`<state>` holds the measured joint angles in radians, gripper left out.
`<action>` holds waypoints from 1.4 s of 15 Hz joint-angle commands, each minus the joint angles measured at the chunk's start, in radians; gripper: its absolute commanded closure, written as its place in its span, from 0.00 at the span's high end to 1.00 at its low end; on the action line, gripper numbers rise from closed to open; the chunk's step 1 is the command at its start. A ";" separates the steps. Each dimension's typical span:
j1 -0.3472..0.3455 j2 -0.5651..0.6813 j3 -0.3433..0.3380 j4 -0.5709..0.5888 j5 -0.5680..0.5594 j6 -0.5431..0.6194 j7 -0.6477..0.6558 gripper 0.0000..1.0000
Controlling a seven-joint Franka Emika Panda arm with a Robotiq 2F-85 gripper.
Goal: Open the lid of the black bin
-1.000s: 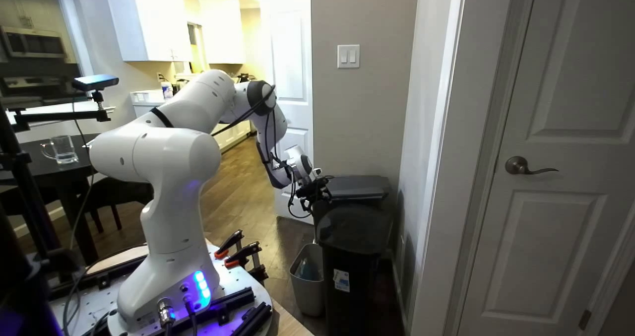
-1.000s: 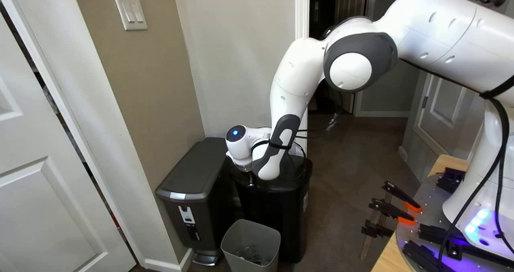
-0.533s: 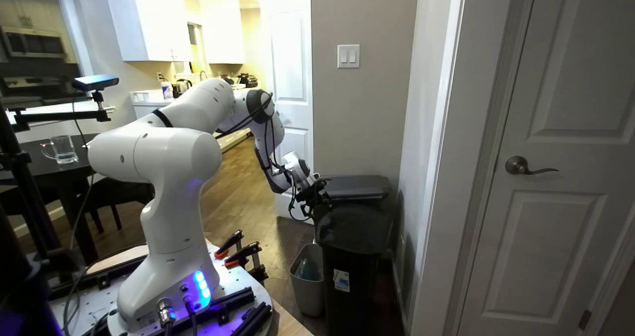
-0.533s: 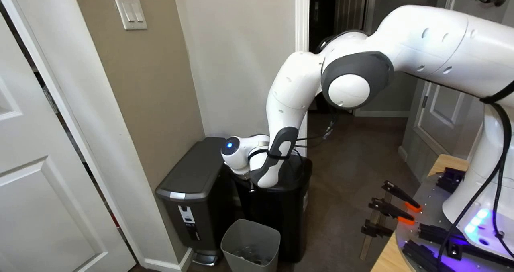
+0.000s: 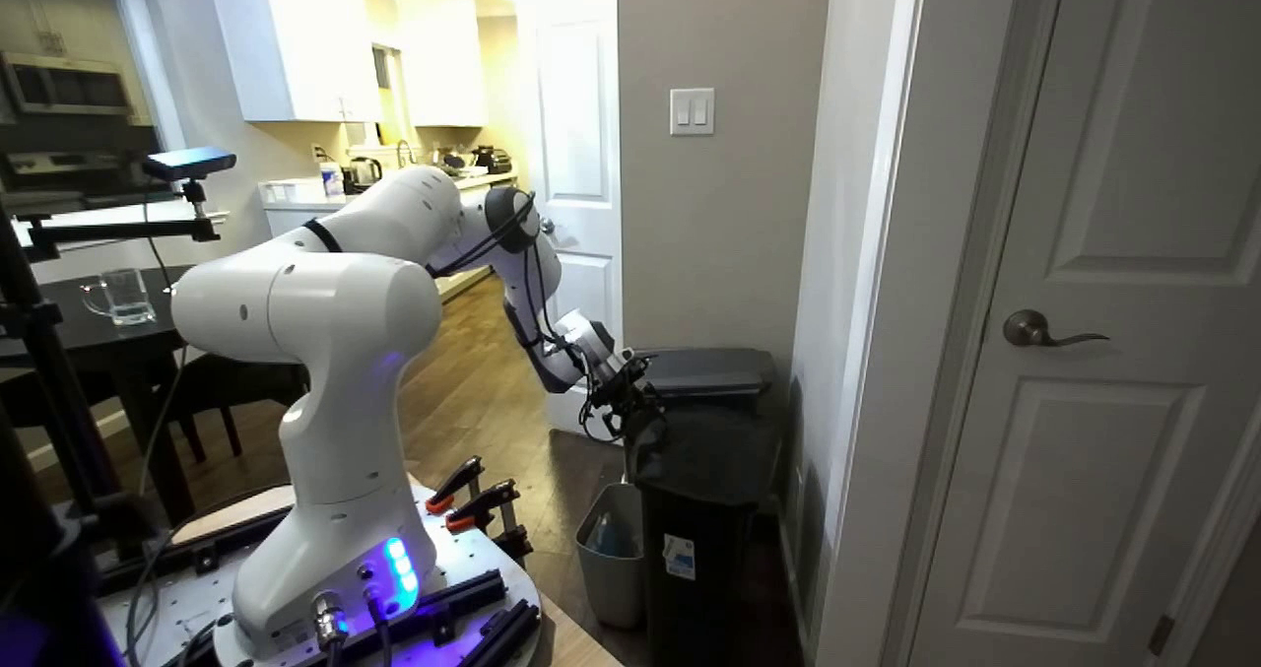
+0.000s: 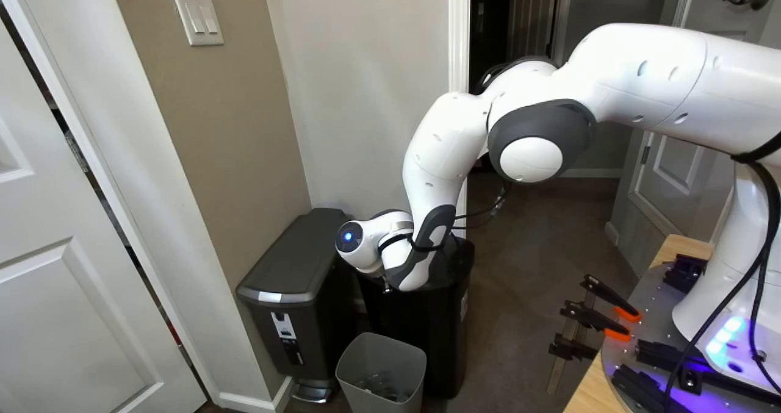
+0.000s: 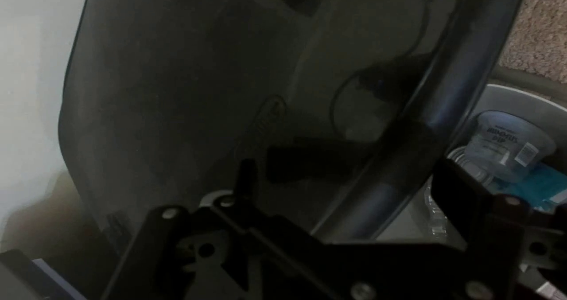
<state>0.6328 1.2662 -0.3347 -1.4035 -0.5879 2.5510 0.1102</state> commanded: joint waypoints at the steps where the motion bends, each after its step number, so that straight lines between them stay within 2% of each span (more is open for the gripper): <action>1: 0.033 -0.006 -0.035 0.003 -0.075 -0.045 0.075 1.00; 6: 0.059 -0.053 -0.062 -0.018 -0.162 -0.099 0.148 1.00; 9: 0.057 -0.126 -0.075 -0.057 -0.219 -0.134 0.201 1.00; 21: -0.056 -0.388 -0.020 -0.246 -0.423 -0.137 0.477 1.00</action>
<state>0.6158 0.9734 -0.3922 -1.5444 -0.9343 2.4179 0.5065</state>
